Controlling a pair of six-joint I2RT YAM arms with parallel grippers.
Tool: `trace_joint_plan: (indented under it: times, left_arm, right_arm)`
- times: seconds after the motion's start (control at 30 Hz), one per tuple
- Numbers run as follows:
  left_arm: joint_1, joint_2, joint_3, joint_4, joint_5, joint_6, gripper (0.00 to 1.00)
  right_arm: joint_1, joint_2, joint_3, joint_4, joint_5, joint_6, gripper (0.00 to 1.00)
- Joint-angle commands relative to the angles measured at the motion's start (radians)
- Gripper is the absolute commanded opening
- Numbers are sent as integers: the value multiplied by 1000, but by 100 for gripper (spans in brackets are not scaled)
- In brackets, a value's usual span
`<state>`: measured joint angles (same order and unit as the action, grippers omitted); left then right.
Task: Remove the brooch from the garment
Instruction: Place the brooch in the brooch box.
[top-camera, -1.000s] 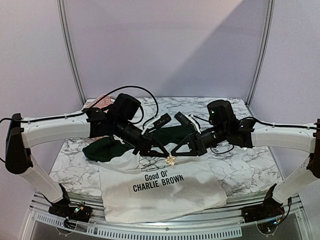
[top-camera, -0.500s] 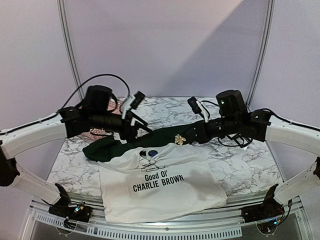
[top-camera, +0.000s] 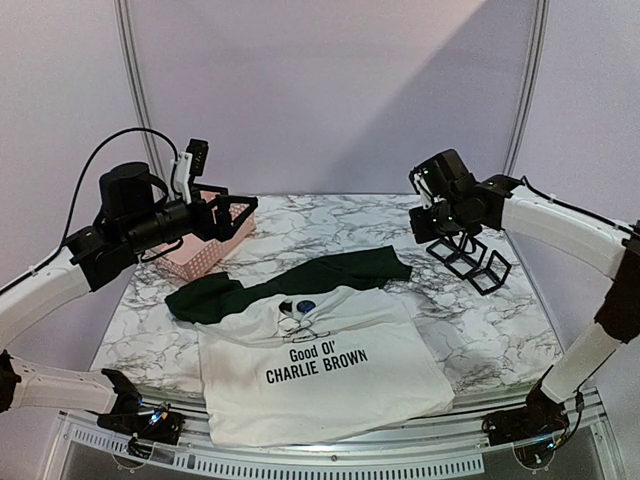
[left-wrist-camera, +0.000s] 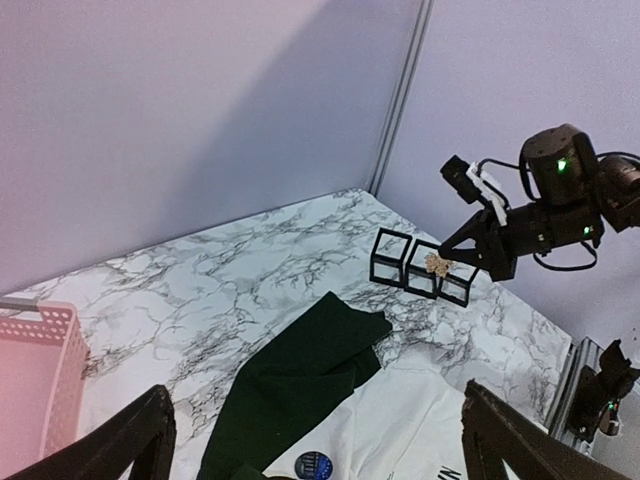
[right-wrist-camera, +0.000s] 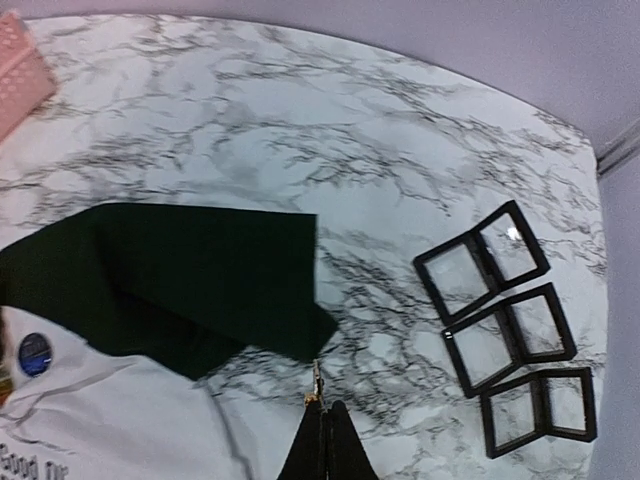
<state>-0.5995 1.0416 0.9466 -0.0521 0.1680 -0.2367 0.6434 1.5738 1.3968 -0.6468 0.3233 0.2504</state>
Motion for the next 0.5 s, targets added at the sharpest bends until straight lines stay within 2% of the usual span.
trace_joint_plan:
  times: [0.0,0.1,0.37,0.47]
  left_arm:
    - [20,14,2,-35,-49,-15,100]
    - [21,13,2,-37,-48,-13,100]
    - [21,12,3,-38,-39,-11,100]
    - [23,15,5,-41,-38,-11,100]
  right_arm:
    - [-41,131,64,-63,241,-85,0]
    - [-77,197,77,-30,284,-119,0]
    - [-200,257,92,78,196,-179,0]
    - [-229,301,102,95,218,-210,0]
